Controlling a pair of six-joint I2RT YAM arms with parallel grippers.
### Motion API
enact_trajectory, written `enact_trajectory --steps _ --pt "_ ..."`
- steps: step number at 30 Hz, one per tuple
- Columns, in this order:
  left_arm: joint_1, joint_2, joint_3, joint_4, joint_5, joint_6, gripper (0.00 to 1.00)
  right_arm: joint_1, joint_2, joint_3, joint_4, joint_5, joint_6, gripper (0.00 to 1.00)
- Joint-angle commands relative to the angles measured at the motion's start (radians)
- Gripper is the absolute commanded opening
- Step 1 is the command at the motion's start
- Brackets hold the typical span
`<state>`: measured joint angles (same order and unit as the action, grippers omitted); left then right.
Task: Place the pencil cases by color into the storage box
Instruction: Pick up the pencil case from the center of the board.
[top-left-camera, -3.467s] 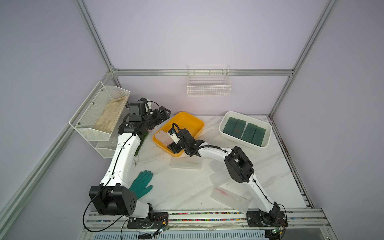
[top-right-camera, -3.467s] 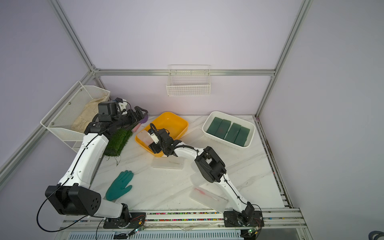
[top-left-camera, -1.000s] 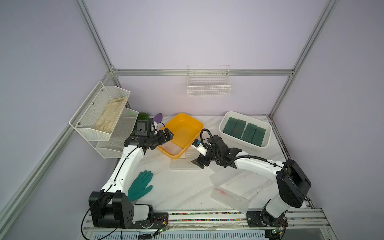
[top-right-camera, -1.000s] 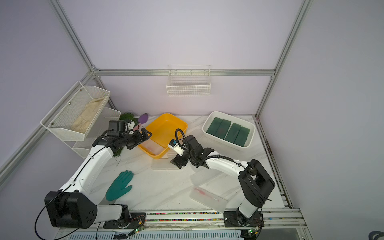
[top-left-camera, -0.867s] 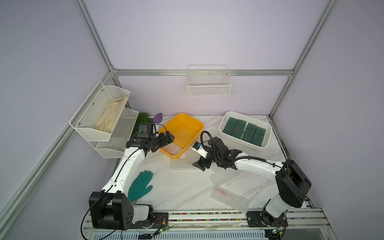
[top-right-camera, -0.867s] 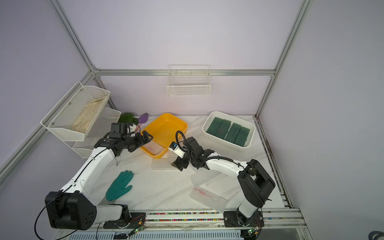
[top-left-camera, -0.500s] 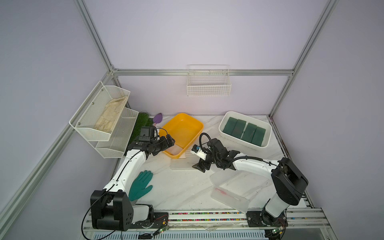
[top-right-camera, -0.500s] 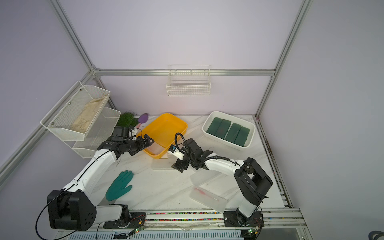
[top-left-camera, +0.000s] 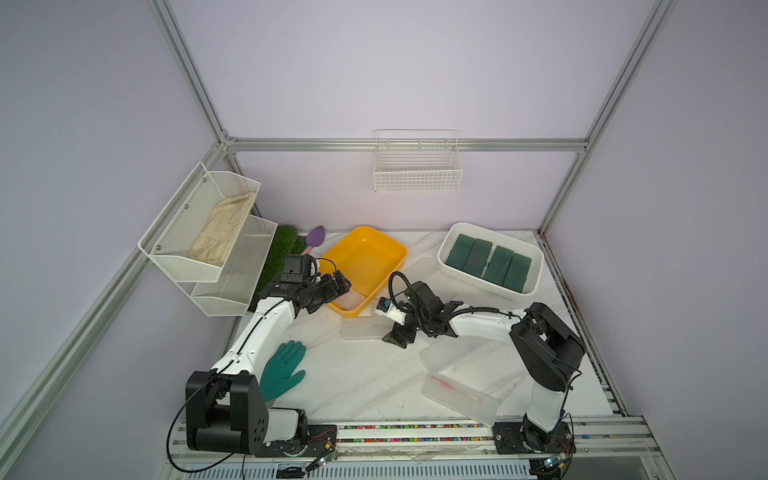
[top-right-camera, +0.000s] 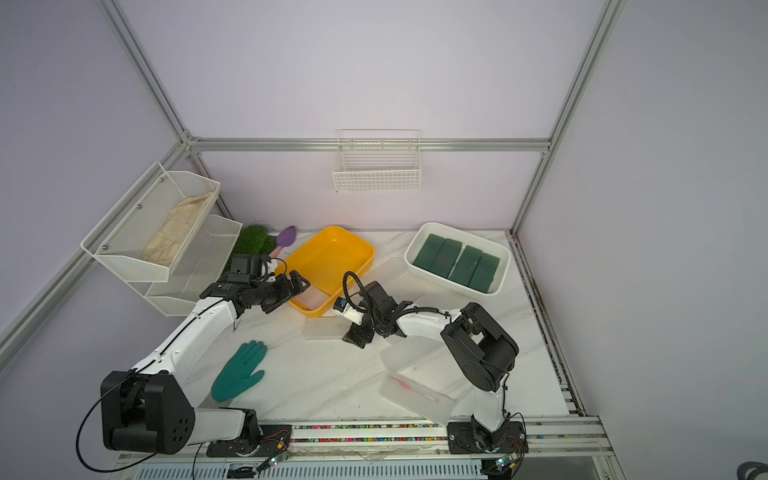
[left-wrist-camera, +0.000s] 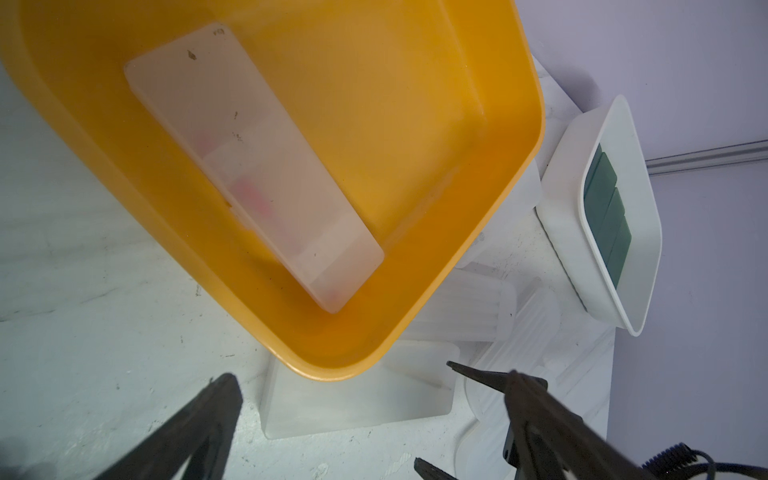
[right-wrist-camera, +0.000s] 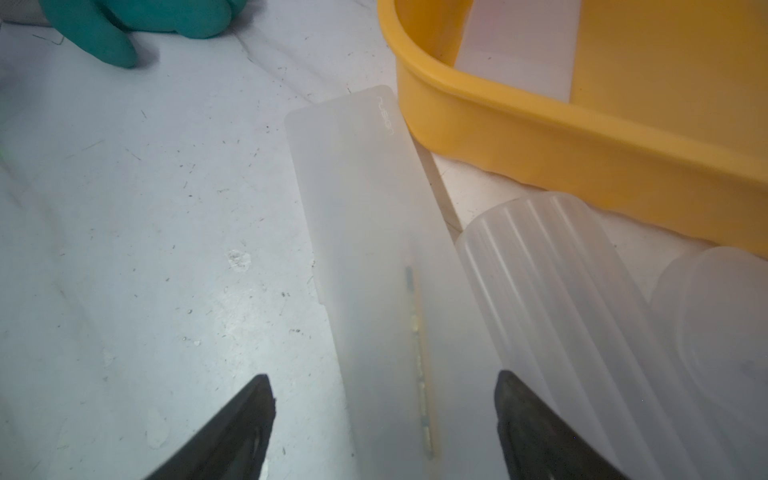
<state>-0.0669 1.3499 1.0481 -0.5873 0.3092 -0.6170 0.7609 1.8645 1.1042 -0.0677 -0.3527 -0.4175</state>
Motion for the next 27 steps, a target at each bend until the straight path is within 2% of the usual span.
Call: enact_trajectory --steps 1,27 --pt "-0.002 -0.009 -0.026 0.033 -0.005 0.007 1.00 0.001 0.035 0.039 -0.008 0.004 -0.047 0.85" --pt "-0.001 -0.044 -0.019 0.012 -0.030 0.037 1.00 0.019 0.163 0.131 -0.082 0.042 -0.123 0.84"
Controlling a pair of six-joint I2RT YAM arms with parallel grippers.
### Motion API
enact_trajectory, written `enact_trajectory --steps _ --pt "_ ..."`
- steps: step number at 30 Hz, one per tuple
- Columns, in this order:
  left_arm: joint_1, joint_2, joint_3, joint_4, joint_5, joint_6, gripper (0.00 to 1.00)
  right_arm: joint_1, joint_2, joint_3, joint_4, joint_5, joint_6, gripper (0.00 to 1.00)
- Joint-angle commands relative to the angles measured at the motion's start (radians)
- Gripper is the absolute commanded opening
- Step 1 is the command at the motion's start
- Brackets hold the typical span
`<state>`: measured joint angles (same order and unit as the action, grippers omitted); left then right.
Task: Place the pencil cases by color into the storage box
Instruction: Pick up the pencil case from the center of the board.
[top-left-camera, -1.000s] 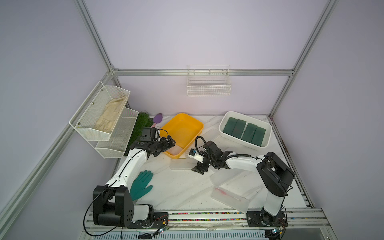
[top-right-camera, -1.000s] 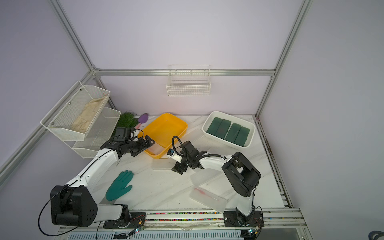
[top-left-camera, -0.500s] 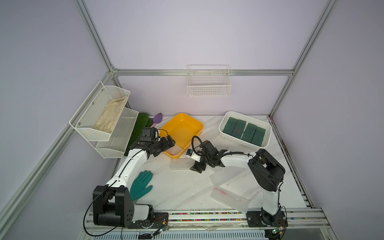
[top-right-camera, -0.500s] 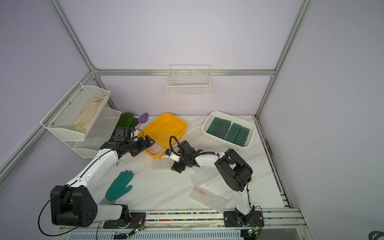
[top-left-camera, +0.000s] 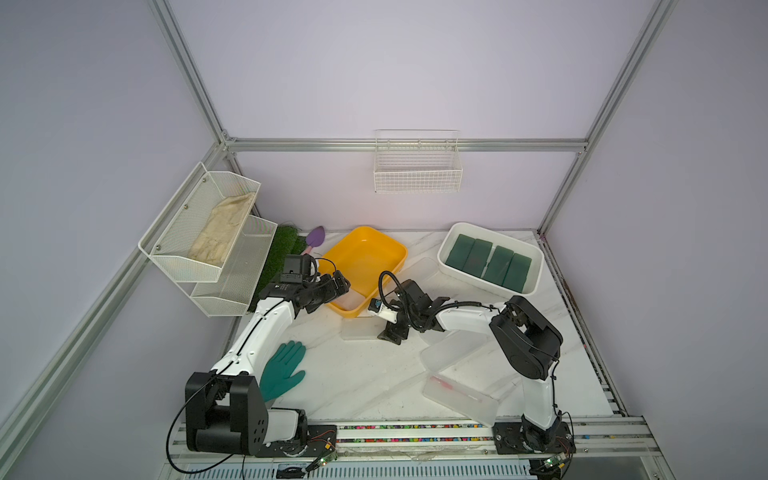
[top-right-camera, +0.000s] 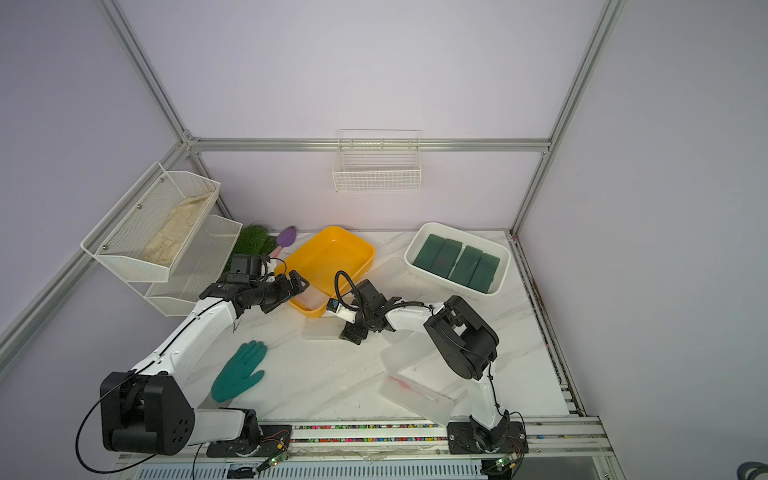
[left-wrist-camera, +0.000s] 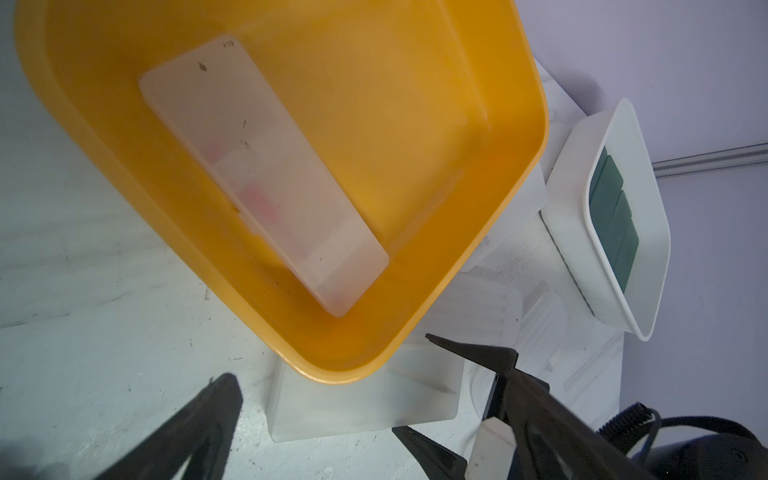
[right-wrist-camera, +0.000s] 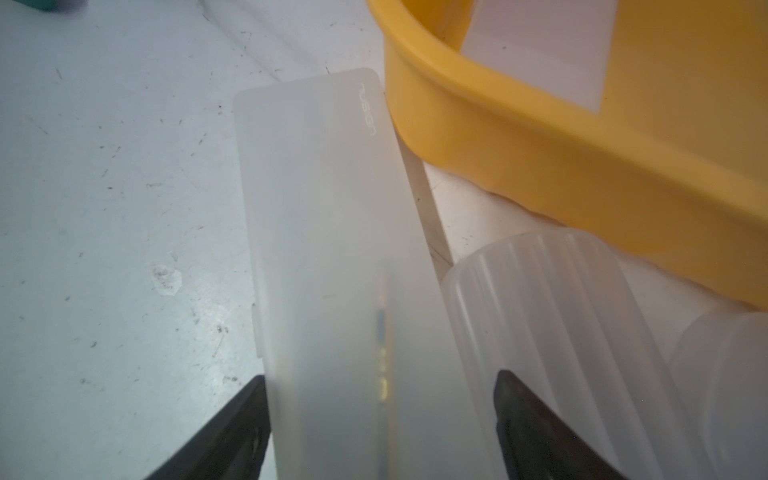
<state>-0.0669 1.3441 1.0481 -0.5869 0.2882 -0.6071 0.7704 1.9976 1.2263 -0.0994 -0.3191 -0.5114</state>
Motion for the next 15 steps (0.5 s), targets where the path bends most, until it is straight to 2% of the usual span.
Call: enact_trajectory --steps 1,15 --pt "-0.004 -0.039 -0.019 0.011 -0.010 0.026 1.00 0.016 0.030 0.008 -0.054 0.014 -0.030 0.84" --pt "-0.002 -0.047 -0.022 0.013 -0.008 0.027 1.00 0.103 -0.030 -0.014 -0.061 0.000 0.045 0.82"
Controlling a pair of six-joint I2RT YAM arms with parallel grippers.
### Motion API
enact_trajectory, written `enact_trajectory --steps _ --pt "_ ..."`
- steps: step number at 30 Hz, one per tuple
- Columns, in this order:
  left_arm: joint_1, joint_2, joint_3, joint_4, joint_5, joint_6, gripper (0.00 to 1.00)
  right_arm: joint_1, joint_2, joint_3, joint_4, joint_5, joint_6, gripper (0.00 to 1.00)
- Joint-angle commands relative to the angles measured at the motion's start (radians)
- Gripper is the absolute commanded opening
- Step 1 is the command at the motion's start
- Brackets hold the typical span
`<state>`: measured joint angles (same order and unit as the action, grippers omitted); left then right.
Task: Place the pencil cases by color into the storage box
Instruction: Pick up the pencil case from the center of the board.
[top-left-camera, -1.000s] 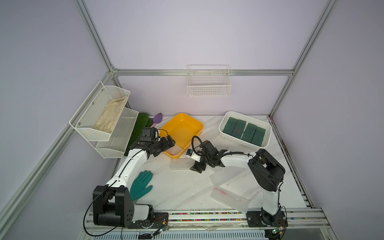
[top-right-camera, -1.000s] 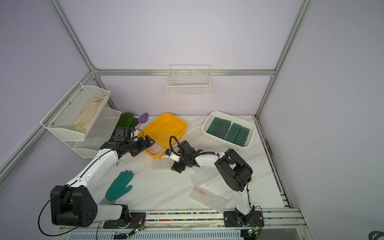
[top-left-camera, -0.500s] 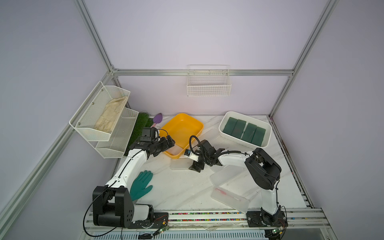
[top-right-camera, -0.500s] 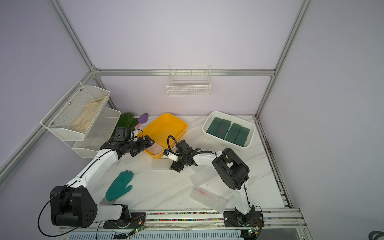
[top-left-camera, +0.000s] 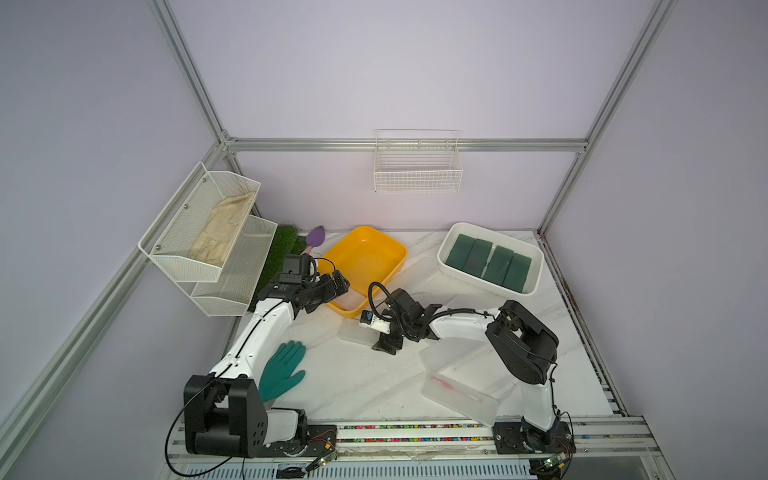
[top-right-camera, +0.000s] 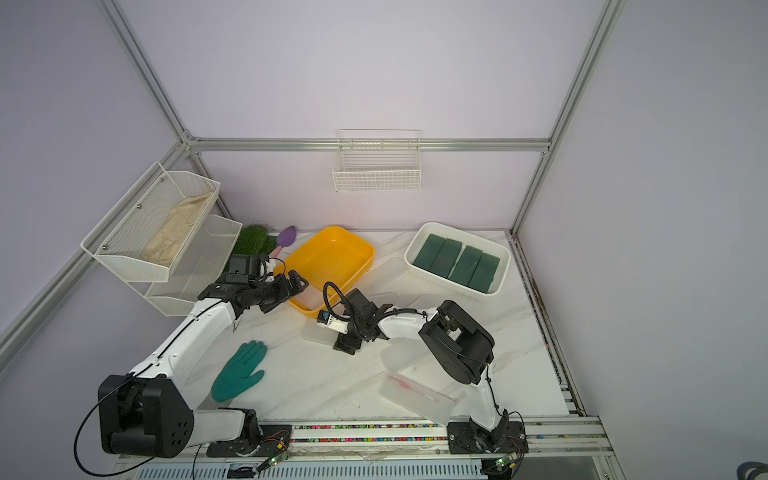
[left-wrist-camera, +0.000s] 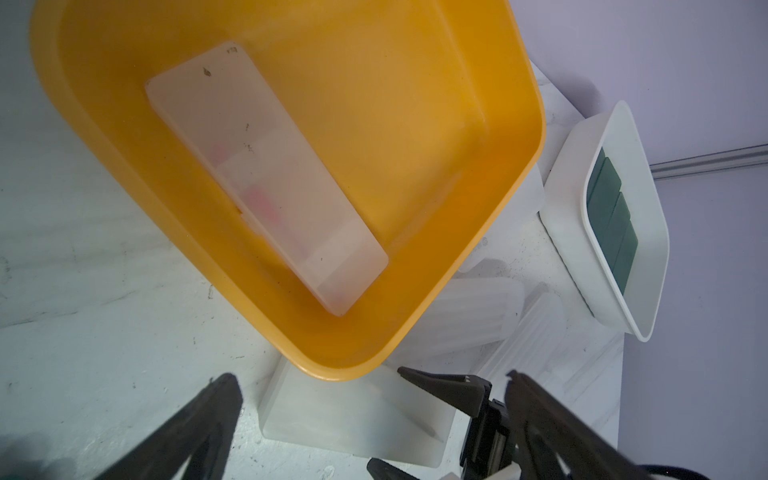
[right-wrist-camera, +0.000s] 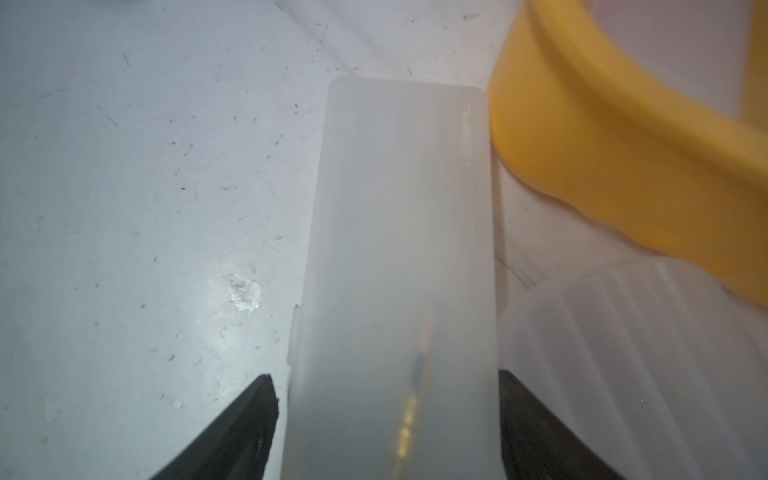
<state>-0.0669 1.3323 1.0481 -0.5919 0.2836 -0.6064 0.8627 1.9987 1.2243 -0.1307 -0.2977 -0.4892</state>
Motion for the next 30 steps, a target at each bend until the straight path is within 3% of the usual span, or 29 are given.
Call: enact_trajectory --steps 1,14,19,30 --pt "-0.002 -0.036 -0.024 0.017 -0.004 0.026 1.00 0.012 -0.032 -0.011 -0.030 -0.018 0.026 0.82" --pt "-0.002 -0.042 -0.024 0.018 -0.005 0.025 1.00 0.030 0.020 0.028 -0.035 0.029 0.087 0.81" --pt "-0.002 -0.042 -0.021 0.018 -0.006 0.026 1.00 0.036 0.034 0.036 -0.040 0.045 0.079 0.76" --pt "-0.003 -0.032 -0.020 0.017 -0.010 0.028 1.00 0.047 0.081 0.112 -0.121 0.095 0.048 0.76"
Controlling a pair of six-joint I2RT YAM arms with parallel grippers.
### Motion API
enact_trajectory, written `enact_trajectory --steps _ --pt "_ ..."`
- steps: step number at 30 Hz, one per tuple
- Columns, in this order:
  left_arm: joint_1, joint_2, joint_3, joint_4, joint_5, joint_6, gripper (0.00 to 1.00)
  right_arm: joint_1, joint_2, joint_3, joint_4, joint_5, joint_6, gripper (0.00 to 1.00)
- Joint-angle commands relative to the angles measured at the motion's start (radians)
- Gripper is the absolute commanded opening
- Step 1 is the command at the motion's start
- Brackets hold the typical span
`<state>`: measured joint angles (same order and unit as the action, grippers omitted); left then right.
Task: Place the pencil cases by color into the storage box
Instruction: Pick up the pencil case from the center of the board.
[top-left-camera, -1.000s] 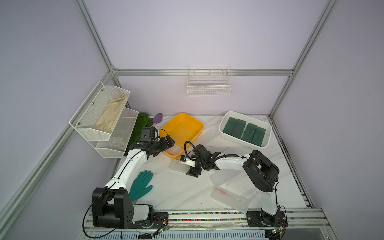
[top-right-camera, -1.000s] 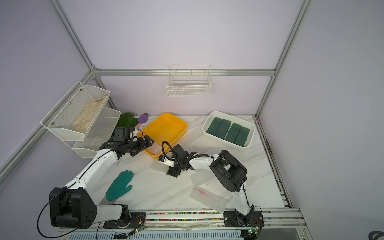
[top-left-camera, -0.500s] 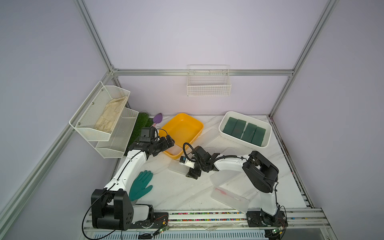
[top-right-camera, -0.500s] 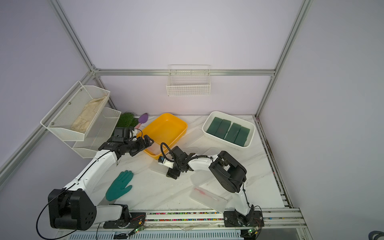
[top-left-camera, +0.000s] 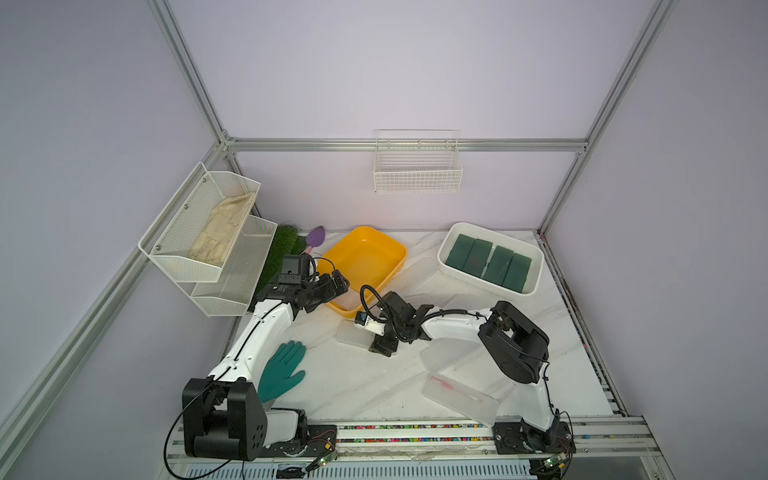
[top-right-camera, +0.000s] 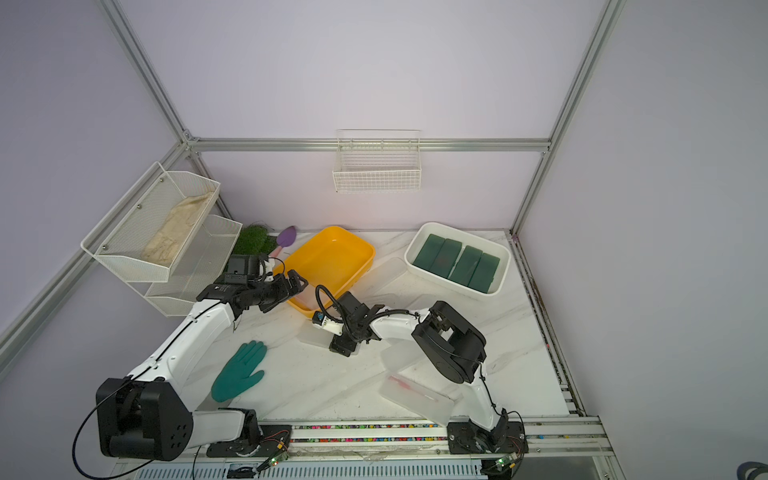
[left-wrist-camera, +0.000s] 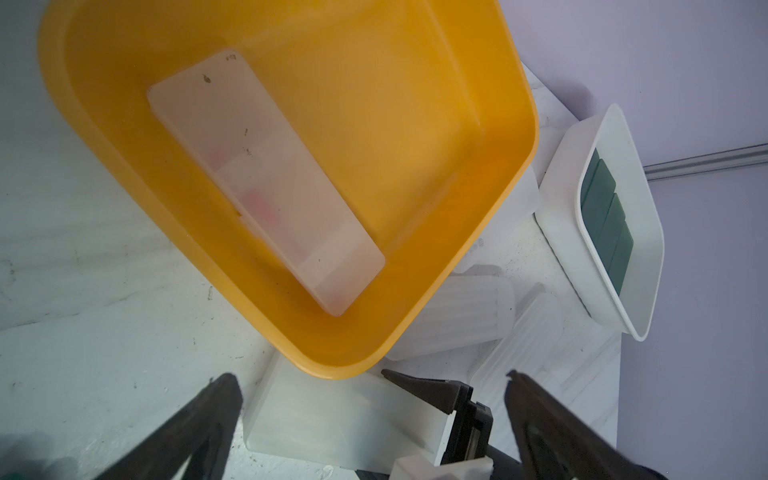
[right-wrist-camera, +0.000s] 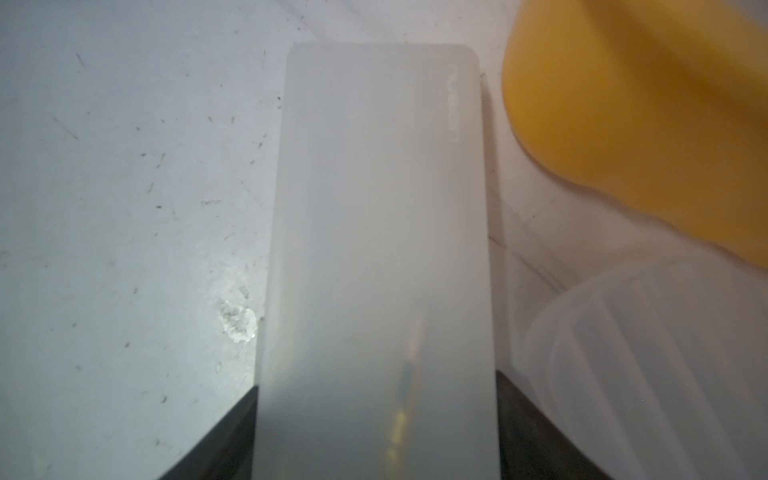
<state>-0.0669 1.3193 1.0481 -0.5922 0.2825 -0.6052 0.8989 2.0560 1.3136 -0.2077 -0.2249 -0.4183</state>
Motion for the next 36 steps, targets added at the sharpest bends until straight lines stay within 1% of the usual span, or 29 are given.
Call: enact_trajectory --steps 1,9,15,26,36 --pt "-0.004 -0.017 -0.017 0.018 -0.008 0.026 1.00 0.010 0.023 0.024 -0.045 0.022 -0.025 0.75" --pt "-0.002 -0.003 -0.010 0.018 -0.008 0.028 1.00 0.009 -0.010 0.032 -0.058 0.013 -0.027 0.67" --pt "-0.002 0.004 -0.002 0.025 0.001 0.022 1.00 0.011 -0.067 0.027 -0.088 -0.068 -0.034 0.67" --pt "-0.002 -0.017 0.016 0.038 0.013 -0.003 1.00 0.010 -0.186 -0.018 -0.126 -0.143 -0.022 0.66" --pt "-0.002 -0.070 0.117 -0.002 -0.009 0.020 1.00 0.009 -0.269 -0.006 -0.134 -0.180 -0.002 0.66"
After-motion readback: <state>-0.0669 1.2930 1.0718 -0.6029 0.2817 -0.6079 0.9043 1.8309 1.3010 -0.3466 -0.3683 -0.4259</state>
